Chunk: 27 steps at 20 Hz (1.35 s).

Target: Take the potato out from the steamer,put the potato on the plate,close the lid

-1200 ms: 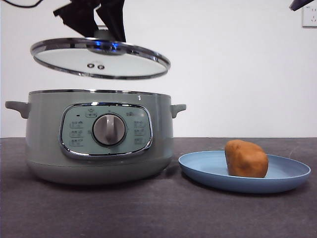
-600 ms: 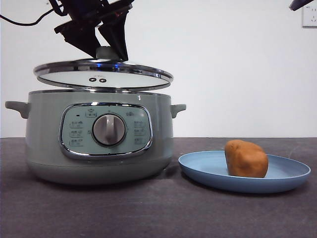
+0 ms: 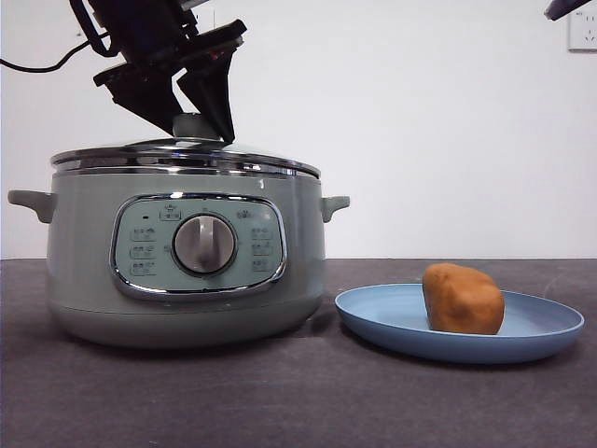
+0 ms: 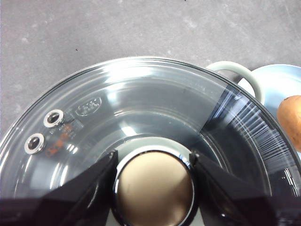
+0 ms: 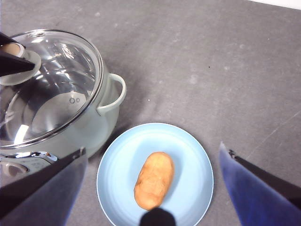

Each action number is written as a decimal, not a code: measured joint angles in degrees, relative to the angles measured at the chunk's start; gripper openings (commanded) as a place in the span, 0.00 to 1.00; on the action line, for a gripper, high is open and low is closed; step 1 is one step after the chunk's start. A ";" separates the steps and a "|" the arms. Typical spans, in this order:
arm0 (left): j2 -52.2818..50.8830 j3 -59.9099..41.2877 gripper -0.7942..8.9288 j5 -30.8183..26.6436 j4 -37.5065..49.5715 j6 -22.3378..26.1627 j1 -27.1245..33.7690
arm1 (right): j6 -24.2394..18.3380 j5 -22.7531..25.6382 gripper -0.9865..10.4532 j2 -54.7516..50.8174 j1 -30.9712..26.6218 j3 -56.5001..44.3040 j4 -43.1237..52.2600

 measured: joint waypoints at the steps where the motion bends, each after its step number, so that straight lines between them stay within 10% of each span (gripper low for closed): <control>1: 0.00 -0.22 0.07 -0.39 0.48 0.00 0.00 | 0.04 0.02 0.50 0.00 0.00 0.00 0.00; 9: -1.49 -4.48 0.09 -1.73 5.97 -0.42 -0.15 | 0.72 0.00 0.50 0.00 0.00 0.00 0.00; 14: -1.62 -4.44 0.46 -1.73 5.29 -0.50 0.02 | 1.29 0.00 0.50 0.00 0.00 0.00 0.00; 27: -5.51 12.46 0.47 -2.08 -12.37 0.07 0.33 | 1.36 -3.82 0.50 -0.37 0.04 0.48 -1.36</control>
